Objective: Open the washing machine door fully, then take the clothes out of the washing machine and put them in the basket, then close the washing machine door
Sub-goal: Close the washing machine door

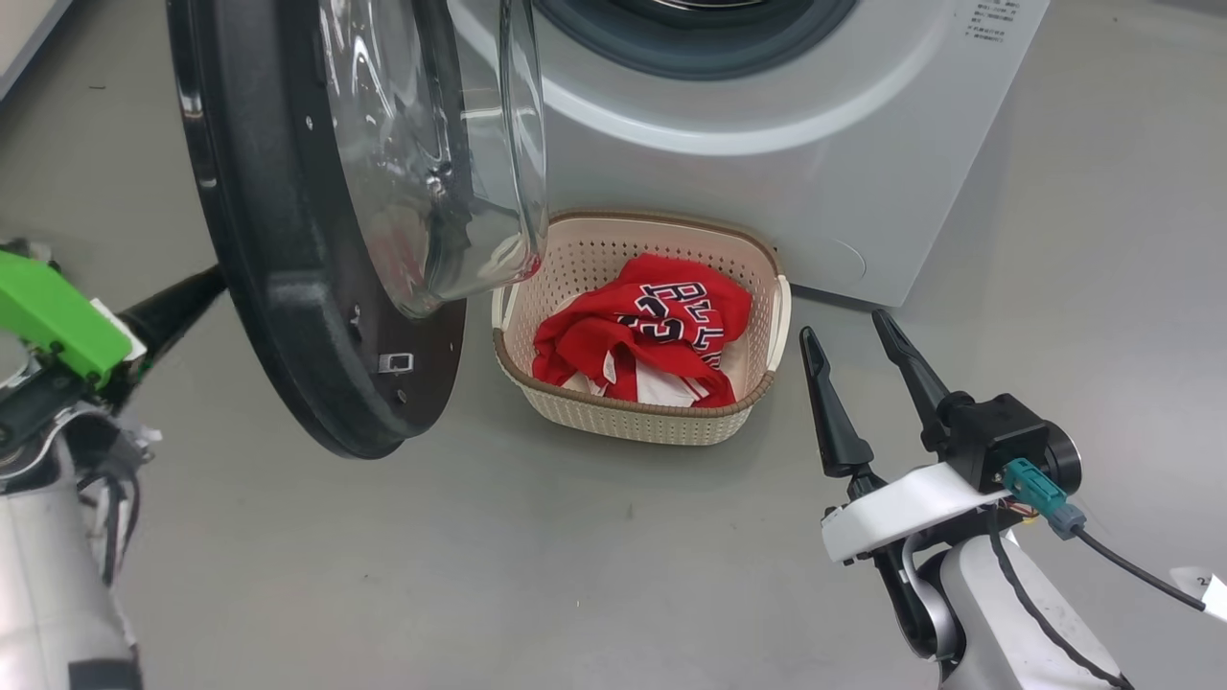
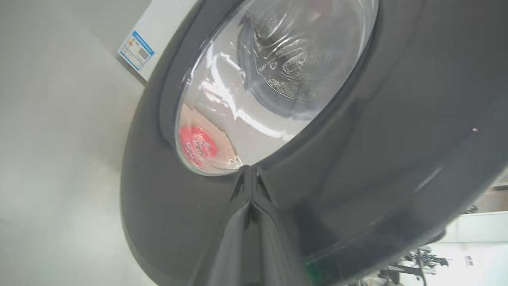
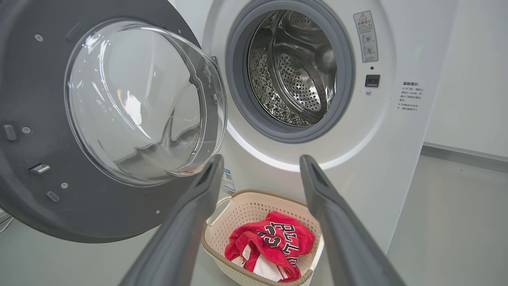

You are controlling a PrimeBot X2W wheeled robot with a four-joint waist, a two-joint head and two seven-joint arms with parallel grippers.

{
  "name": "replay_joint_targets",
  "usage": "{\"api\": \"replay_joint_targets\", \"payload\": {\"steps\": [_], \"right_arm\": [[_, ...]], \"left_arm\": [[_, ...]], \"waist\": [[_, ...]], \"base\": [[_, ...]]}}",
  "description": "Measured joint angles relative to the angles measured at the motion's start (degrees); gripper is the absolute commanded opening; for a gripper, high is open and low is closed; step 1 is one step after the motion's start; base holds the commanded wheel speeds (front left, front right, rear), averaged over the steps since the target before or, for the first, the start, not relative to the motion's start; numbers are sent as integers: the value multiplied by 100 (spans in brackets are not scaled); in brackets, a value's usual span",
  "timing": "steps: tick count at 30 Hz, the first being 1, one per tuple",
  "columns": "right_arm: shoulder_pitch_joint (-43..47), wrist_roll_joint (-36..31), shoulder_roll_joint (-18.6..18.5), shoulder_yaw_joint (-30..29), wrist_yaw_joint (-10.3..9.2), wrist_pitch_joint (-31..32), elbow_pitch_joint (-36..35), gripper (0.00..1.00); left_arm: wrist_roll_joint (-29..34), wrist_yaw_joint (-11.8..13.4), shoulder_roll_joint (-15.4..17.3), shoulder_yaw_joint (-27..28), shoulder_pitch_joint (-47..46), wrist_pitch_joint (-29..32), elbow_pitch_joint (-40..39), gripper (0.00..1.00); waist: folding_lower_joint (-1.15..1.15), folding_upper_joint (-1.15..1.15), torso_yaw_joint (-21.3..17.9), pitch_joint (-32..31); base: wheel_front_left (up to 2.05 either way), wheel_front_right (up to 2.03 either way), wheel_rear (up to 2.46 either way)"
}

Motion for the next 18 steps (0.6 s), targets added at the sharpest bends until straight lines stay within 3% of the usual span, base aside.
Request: {"api": "replay_joint_targets", "payload": {"steps": [9, 18], "right_arm": [[15, 7, 30, 14, 0, -18, 13, 100], [18, 7, 33, 13, 1, -18, 31, 100]], "left_arm": [[1348, -4, 791, -893, 1055, -1355, -1211, 0], [1978, -5, 1021, -1480, 1797, -3040, -1856, 0]], "waist": [[0, 0, 41, -63], [0, 0, 64, -87]], "base": [[0, 0, 0], [0, 0, 0]]}}
